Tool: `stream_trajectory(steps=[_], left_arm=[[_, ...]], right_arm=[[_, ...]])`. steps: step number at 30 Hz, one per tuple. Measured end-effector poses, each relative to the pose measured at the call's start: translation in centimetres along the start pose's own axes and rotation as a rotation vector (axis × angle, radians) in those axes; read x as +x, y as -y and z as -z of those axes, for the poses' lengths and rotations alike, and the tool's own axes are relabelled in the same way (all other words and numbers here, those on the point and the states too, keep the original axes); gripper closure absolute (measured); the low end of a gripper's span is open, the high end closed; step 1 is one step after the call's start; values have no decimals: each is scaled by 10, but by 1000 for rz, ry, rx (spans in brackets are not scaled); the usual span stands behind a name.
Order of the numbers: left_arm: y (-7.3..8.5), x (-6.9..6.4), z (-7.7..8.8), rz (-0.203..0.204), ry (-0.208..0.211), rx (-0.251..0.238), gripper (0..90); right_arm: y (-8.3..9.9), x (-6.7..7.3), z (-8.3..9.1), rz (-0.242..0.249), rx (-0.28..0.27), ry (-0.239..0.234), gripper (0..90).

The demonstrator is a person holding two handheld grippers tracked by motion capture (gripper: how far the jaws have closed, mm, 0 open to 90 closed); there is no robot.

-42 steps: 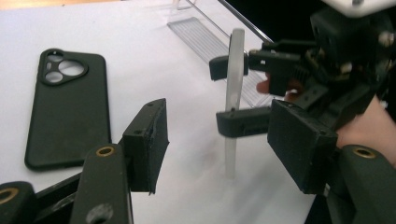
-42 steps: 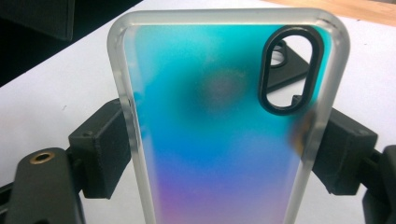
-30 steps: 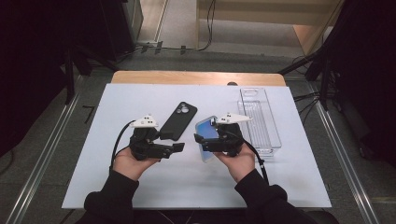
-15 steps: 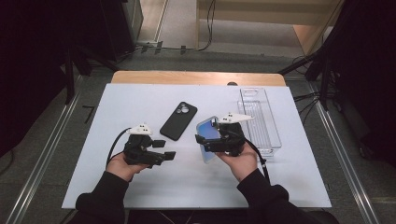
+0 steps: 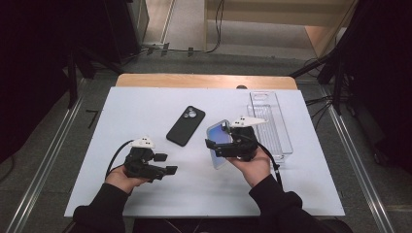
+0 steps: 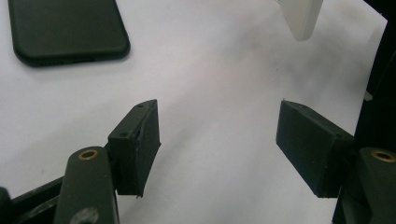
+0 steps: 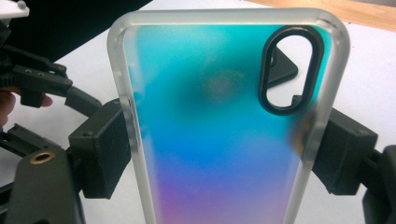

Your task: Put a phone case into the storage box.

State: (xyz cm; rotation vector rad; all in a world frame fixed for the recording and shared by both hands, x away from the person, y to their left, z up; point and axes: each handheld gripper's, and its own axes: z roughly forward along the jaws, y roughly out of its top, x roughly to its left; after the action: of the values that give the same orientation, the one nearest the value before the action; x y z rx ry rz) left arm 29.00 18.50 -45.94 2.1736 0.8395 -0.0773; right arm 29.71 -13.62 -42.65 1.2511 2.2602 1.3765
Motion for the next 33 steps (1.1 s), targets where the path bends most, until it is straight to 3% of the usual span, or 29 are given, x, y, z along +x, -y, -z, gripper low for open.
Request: stream_trajectory(steps=[5, 19, 25, 33], left_arm=[[6, -1, 6, 21, -8, -9, 308], [8, -5, 8, 21, -8, -14, 308], [9, -4, 10, 27, -13, -15, 309], [11, -2, 10, 29, -17, -15, 309]], right_arm=[[-3, -4, 5, -8, -2, -24, 154], [-23, -21, 33, 20, -6, -90, 154], [-31, -33, 47, 36, -24, -94, 154], [-40, -50, 61, 46, -6, -100, 154]])
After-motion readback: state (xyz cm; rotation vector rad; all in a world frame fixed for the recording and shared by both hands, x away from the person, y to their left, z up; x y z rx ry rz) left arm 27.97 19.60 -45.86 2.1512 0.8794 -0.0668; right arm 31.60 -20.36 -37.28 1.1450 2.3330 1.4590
